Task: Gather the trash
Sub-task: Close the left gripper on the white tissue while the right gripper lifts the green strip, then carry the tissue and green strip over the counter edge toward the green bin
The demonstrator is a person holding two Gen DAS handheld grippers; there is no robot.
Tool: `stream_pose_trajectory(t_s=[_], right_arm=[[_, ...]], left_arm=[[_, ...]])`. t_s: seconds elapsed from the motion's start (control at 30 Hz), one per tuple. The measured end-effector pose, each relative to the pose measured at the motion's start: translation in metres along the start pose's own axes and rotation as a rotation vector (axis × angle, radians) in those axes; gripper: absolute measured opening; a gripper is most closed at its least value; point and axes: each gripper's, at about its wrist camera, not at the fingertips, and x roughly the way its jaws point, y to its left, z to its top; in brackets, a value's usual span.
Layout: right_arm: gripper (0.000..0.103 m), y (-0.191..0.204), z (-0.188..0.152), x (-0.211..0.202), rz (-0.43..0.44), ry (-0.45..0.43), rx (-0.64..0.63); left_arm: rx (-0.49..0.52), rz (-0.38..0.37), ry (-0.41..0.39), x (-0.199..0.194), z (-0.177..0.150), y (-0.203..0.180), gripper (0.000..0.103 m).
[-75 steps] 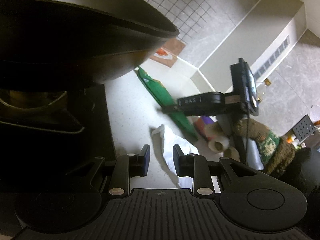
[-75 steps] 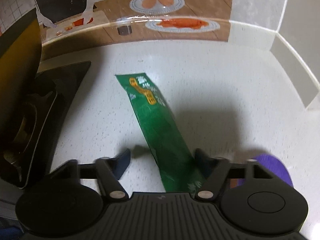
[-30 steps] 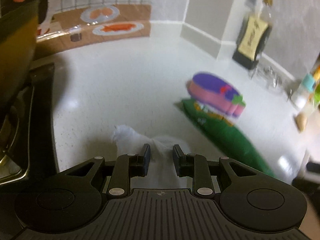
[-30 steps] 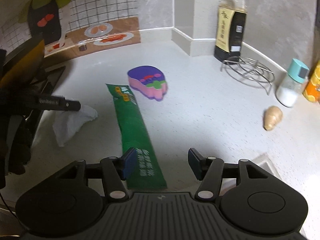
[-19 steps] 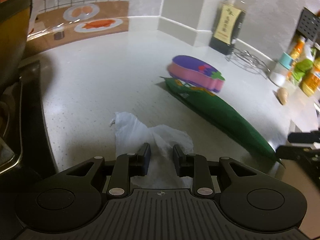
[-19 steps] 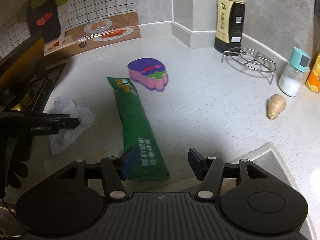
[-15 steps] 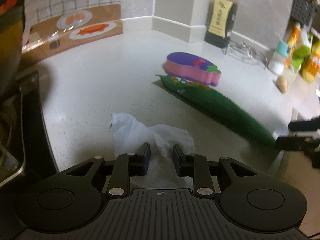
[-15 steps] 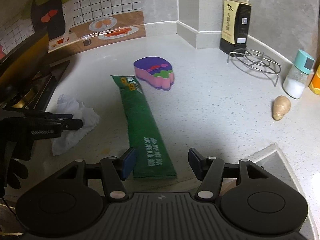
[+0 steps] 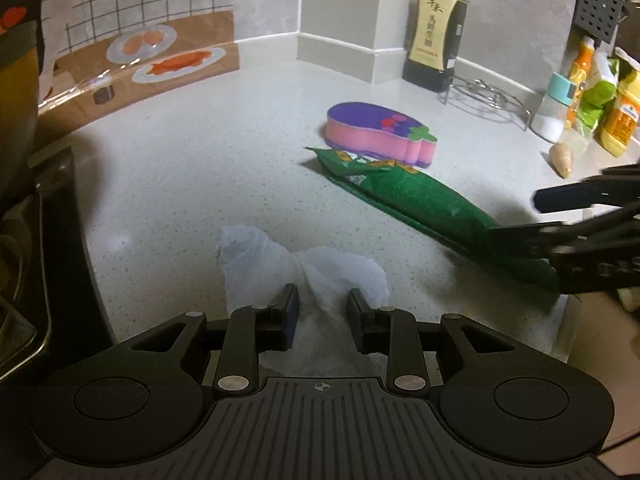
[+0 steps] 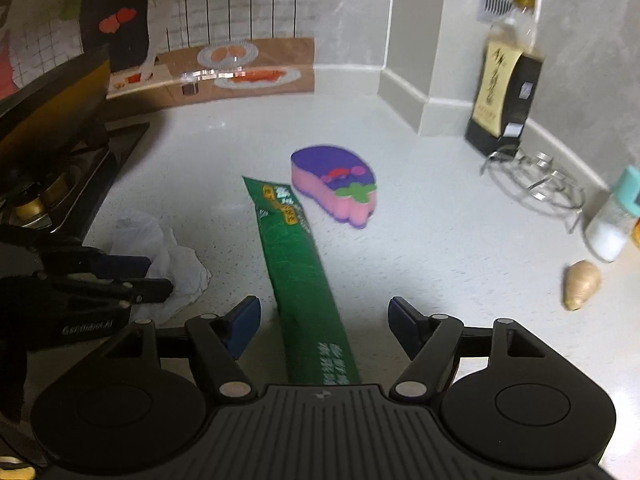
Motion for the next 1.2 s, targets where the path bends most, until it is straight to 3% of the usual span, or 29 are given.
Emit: stream_pose_trajectory(t_s=[0.17, 0.3, 0.47, 0.53, 0.6, 0.63, 0.8, 0.97, 1.2], right_arm=[[0.071, 0.012, 0.014, 0.025, -0.006, 0.058, -0.026], [0.071, 0.018, 0.023, 0.047, -0.039, 0.115, -0.020], [0.070, 0.022, 0.027, 0.060, -0.033, 0.164, 0.024], [0.057, 0.026, 0.027, 0.061, -0.034, 0.171, 0.020], [0.035, 0.032, 0.026, 0.057, -0.034, 0.166, 0.003], [0.035, 0.034, 0.026, 0.055, -0.035, 0.165, 0.000], [0.033, 0.036, 0.027, 0.031, 0.040, 0.140, 0.052], [0.033, 0.034, 0.025, -0.012, 0.110, 0.041, 0.090], [0.033, 0.016, -0.017, -0.076, 0.153, -0.044, 0.133]], left_arm=[[-0.111, -0.077, -0.011, -0.001, -0.003, 0.024, 0.015], [-0.245, -0.167, -0.020, -0.002, -0.010, 0.048, 0.012], [-0.288, -0.205, -0.039, -0.007, -0.019, 0.055, 0.011], [-0.302, -0.219, -0.048, -0.009, -0.021, 0.056, 0.011], [-0.312, -0.229, -0.063, -0.012, -0.023, 0.057, 0.010], [-0.316, -0.233, -0.073, -0.016, -0.023, 0.057, 0.010], [-0.343, -0.233, -0.135, -0.038, -0.026, 0.058, 0.010], [-0.351, -0.207, -0.170, -0.059, -0.029, 0.048, 0.010], [-0.303, -0.210, -0.202, -0.100, -0.042, 0.001, 0.010]])
